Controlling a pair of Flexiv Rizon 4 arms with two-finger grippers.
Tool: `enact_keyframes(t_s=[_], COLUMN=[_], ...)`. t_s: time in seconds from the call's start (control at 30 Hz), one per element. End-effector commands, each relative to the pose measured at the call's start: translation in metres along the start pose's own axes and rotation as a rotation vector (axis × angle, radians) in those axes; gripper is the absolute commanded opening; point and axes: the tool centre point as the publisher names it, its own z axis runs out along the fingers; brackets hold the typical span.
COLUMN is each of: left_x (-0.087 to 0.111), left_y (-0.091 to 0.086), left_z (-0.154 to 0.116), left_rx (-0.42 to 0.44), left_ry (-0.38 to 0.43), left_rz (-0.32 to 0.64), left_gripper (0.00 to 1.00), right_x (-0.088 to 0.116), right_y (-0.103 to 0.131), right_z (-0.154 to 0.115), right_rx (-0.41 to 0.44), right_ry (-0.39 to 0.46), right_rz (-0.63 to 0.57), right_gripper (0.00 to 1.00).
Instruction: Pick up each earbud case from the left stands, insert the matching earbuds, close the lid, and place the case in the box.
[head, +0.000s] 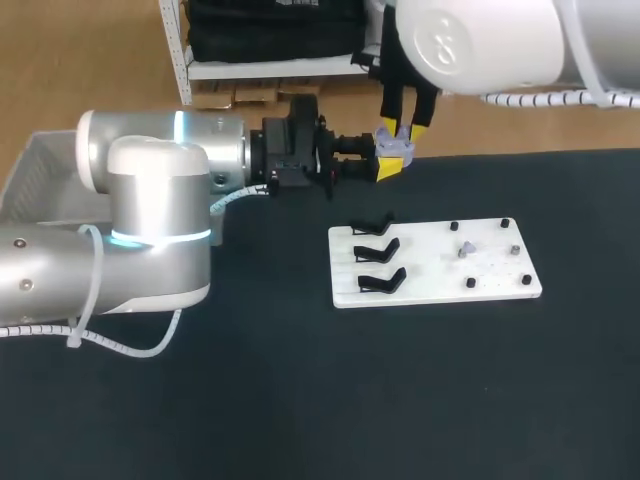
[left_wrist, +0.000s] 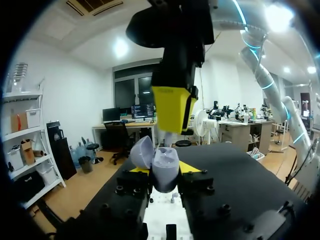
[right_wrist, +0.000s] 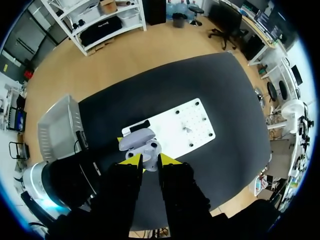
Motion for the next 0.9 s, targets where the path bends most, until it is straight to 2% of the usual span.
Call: enact_keyframes(t_s=[0.03,0.9], left_x=[0.002,0.002], left_y=[-0.001,-0.001], left_z=[0.0,0.0], left_rx=[-0.006,-0.006], left_ry=[-0.009,-0.009], left_rz=[0.005,0.005], left_gripper=[0.0,0.0], right_x=[-0.001,-0.004], right_y=[0.002,-0.001], right_z=[0.002,0.019], right_rx=[0.007,0.032], right_ry=[0.003,0.024], right_rz=[-0.001,0.009], right_gripper=[0.0,0.0])
